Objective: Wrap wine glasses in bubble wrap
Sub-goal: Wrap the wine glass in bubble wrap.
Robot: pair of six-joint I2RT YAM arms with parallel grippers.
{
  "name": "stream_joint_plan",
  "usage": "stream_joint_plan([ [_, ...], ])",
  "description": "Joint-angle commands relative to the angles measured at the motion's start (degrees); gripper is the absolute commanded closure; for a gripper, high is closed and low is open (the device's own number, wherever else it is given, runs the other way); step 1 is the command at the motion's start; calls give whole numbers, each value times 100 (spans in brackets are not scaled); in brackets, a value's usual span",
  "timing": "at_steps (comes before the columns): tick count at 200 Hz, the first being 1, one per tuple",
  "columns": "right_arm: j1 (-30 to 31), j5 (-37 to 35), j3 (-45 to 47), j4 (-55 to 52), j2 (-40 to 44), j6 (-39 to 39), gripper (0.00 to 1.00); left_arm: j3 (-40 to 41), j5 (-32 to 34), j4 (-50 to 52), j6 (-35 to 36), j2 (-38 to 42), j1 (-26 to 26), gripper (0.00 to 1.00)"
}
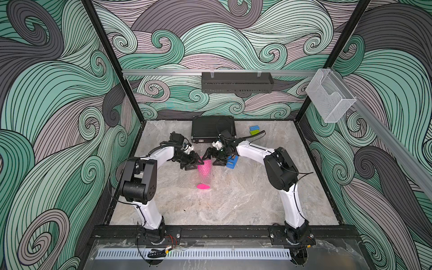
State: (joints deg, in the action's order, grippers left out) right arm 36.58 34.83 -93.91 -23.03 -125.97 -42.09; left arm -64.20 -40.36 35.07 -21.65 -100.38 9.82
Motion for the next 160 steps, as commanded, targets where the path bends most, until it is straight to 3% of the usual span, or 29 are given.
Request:
stream_joint_plan([
  [1, 9, -351, 54, -293, -69, -1, 12, 252, -141, 105, 88, 591, 35, 37],
  [28, 7, -439, 140, -254, 33, 25, 13, 688, -157, 339, 257, 961, 115, 37],
  [56, 8, -431, 127, -295, 81, 34, 13, 822, -334, 716, 393, 1072, 145, 56],
  [83, 20, -460, 123, -266, 86, 34, 14, 938, -1121, 934, 457, 1019, 212, 66],
  [114, 30, -494, 122, -246, 99, 16, 15, 1005, -996, 926, 455, 1092, 258, 100],
  [160, -7, -574, 112, -331, 80, 110, 15, 1041, -380, 1050, 372, 1043, 257, 100],
])
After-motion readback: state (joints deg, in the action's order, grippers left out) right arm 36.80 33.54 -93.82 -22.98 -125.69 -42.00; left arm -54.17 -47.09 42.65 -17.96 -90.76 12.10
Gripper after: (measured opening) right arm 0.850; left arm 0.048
